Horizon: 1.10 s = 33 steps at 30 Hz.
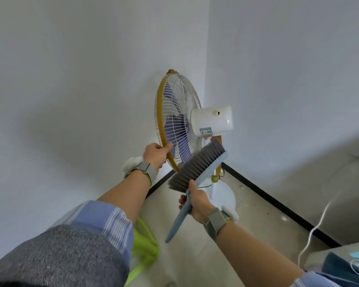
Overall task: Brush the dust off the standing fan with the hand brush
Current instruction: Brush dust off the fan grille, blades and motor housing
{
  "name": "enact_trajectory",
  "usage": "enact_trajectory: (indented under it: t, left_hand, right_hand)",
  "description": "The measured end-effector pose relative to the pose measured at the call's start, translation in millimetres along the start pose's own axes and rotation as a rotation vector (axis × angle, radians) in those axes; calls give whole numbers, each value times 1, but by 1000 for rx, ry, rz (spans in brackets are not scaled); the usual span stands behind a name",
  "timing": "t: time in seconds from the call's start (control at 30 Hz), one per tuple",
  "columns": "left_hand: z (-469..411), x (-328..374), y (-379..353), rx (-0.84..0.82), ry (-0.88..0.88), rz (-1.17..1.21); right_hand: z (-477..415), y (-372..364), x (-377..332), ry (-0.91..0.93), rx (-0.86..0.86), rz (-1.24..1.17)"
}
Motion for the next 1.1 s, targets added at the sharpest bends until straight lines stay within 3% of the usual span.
enact_trajectory:
  t: [0.1, 0.27, 0.4, 0.53, 0.63, 0.83, 1.0, 1.1]
  left_hand:
    - [-4, -4, 1, -52, -4, -26]
    - [-9, 0, -3, -136, -26, -35]
    - [-18, 0, -10, -176, -22, -14]
    - [-36, 1, -4, -144, -57, -13]
    - [-44, -3, -2, -150, -67, -27]
    - [-47, 1, -8, -158, -87, -12]
    - [-55, 0, -9, -142, -68, -8]
    - [-54, -3, -14, -149, -47, -8]
  right_hand:
    - [-15, 0, 11, 12, 124, 83]
    - [-27, 34, -12, 82, 341, -58]
    - [-21, 4, 0, -1, 192, -156]
    - [-18, -20, 46, -54, 42, 94]
    - [-13, -8, 59, -78, 71, 154]
    - [-8, -14, 36, -151, 15, -96]
    - [-16, -9, 38, -102, -8, 181]
    - [-24, 6, 20, -56, 60, 123]
Point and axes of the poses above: each hand's wrist, its own z-axis away from the middle knuckle, its own y-axis out of the back of the hand, x = y × z, the point moved 10 cm from there along -z, towards the middle knuckle, and after that the axes turned 14 degrees about x, right-handed, at the moved point
